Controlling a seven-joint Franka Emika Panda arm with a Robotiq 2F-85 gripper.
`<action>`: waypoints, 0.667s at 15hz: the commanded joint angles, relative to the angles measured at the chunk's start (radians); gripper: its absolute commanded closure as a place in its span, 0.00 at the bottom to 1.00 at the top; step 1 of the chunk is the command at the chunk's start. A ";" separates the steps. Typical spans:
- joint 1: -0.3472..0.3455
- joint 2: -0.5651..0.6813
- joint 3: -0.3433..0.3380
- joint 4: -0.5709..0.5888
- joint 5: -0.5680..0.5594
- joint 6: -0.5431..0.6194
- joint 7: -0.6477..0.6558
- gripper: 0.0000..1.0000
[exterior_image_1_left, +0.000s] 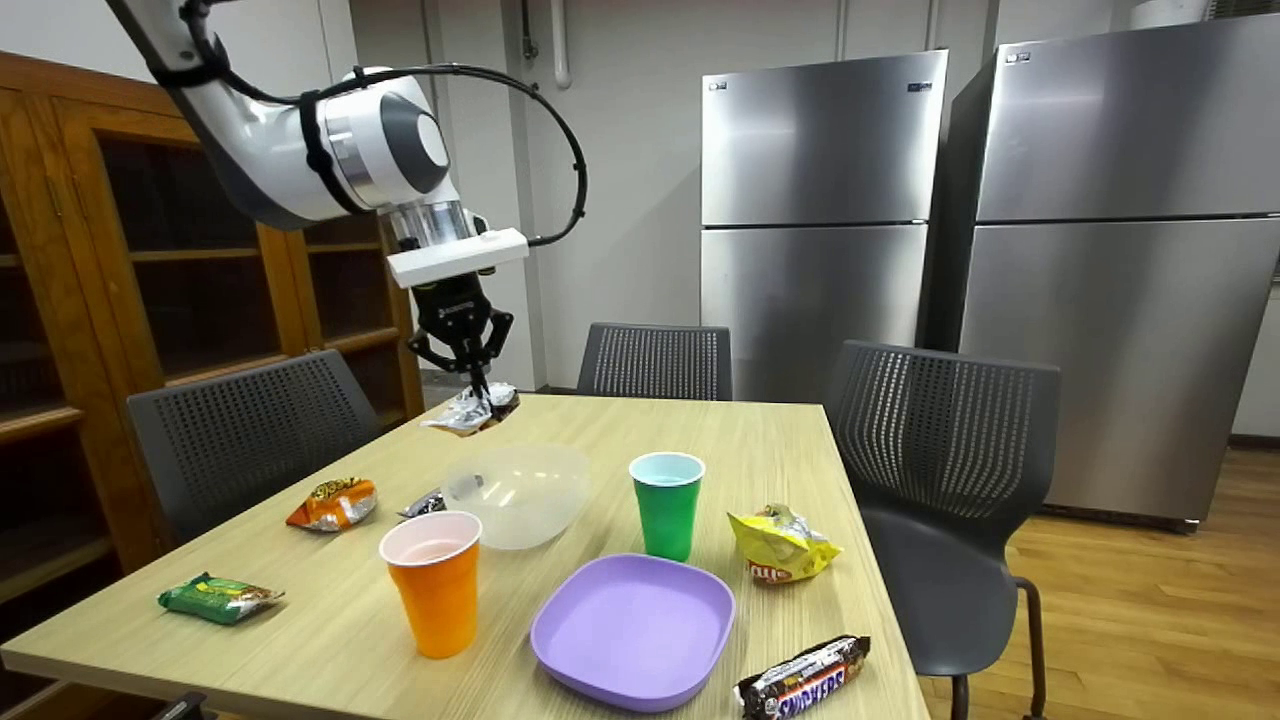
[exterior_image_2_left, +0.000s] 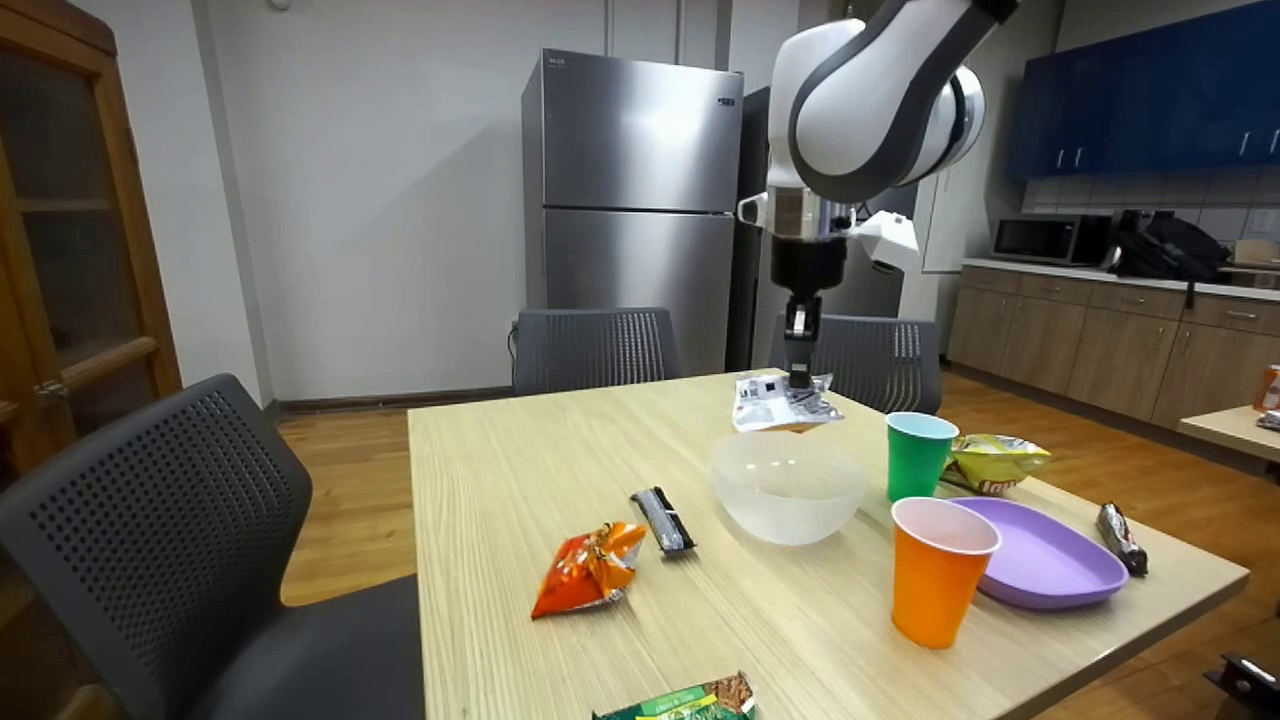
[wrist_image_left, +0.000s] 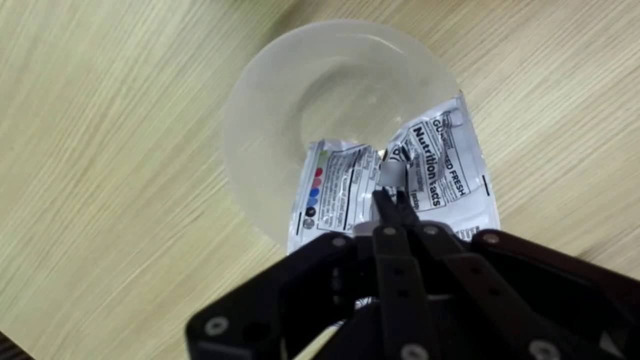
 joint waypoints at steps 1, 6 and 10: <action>-0.034 0.002 -0.018 -0.012 0.009 0.019 0.027 1.00; -0.054 0.046 -0.044 -0.004 -0.001 0.024 0.047 1.00; -0.057 0.083 -0.047 0.005 0.001 0.022 0.067 1.00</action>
